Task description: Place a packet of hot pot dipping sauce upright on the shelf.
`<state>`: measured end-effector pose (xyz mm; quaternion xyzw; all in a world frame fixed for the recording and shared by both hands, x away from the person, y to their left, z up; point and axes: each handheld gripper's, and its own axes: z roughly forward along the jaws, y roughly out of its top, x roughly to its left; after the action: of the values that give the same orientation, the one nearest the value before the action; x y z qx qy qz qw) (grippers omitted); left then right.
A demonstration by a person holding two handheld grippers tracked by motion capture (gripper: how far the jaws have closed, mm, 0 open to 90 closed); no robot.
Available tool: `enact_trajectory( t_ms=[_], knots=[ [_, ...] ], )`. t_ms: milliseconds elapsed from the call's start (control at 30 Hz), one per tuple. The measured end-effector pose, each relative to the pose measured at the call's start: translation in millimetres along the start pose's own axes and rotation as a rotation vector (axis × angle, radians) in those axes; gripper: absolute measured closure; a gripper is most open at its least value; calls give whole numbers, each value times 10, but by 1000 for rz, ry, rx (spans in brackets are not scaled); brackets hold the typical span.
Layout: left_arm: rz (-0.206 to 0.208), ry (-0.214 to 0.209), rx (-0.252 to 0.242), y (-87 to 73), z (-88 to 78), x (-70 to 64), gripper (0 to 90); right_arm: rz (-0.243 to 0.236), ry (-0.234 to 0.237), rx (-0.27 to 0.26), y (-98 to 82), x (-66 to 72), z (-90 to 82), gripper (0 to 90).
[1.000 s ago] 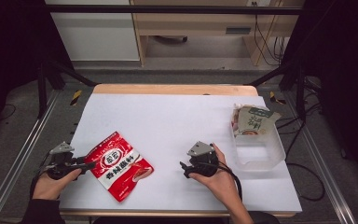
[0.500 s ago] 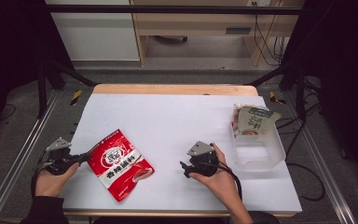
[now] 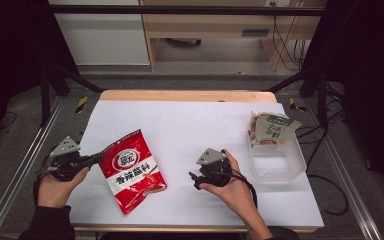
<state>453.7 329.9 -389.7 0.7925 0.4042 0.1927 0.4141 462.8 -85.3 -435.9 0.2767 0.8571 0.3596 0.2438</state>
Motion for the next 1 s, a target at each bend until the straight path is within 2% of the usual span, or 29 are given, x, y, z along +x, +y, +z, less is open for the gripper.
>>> enact_trajectory(
  t_ms=[233, 400, 467, 633, 800, 1000],
  knots=[
    [6, -28, -2, 95, 24, 11, 900, -16, 21, 9, 132, -41, -26, 122],
    [26, -53, -21, 205, 10, -69, 900, -43, 56, 17, 291, -41, -66, 131],
    [50, -68, -25, 261, 18, -123, 900, -62, 70, 46, 375, -40, -79, 130],
    [98, -82, -19, 433, 28, -228, 900, -116, 94, 78, 601, -53, -120, 124],
    [147, -84, -12, 618, 13, -336, 900, -180, 118, 123, 768, -91, -125, 141],
    [189, -101, -2, 726, 27, -471, 900, -207, 126, 125, 891, -104, -134, 171]
  ],
)
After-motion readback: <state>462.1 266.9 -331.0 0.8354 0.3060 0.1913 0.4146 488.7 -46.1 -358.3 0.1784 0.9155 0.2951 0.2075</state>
